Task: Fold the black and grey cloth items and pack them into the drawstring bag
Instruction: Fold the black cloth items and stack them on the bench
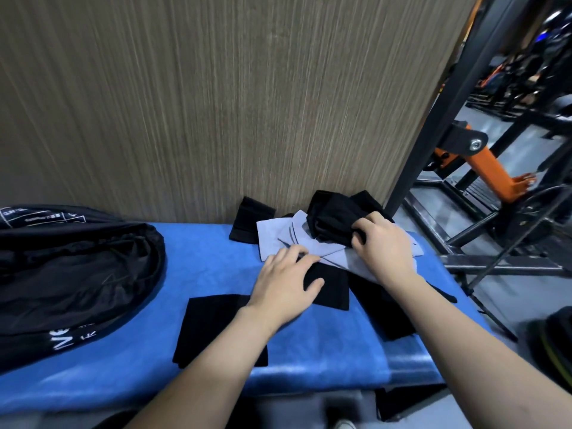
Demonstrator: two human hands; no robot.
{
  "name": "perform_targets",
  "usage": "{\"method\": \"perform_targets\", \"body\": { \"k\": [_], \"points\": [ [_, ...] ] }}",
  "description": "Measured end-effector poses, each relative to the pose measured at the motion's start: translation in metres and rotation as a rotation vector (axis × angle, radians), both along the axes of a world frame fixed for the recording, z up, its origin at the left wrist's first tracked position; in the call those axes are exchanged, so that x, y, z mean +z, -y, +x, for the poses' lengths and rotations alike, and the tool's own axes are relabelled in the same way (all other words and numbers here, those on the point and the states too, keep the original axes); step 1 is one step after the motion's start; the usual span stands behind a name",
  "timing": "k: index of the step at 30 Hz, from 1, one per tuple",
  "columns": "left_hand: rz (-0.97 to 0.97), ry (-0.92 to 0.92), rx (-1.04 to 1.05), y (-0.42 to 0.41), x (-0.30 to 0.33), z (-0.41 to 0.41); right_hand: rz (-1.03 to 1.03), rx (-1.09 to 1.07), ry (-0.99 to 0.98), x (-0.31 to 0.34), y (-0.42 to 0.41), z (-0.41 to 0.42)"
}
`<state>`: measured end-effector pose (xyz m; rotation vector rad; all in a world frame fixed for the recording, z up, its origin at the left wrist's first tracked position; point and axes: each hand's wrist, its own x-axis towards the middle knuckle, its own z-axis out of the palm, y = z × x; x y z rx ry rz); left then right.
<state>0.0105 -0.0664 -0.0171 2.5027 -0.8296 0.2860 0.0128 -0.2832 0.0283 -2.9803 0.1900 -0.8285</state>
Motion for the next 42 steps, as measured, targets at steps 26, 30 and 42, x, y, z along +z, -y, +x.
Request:
{"method": "perform_targets", "body": {
  "k": [26,30,42],
  "points": [
    [-1.046,-0.674,-0.065,0.038,0.03,-0.068,0.436,0.42,0.451,0.053,-0.098,-0.148],
    [-0.897,-0.331,0.077,0.003,0.047,-0.072,0.464,0.46,0.502,0.065,-0.104,-0.151],
    [-0.292,0.31,0.171,-0.128,0.042,-0.056,0.481,0.464,0.323,0.016,-0.077,-0.15]
  ]
}}
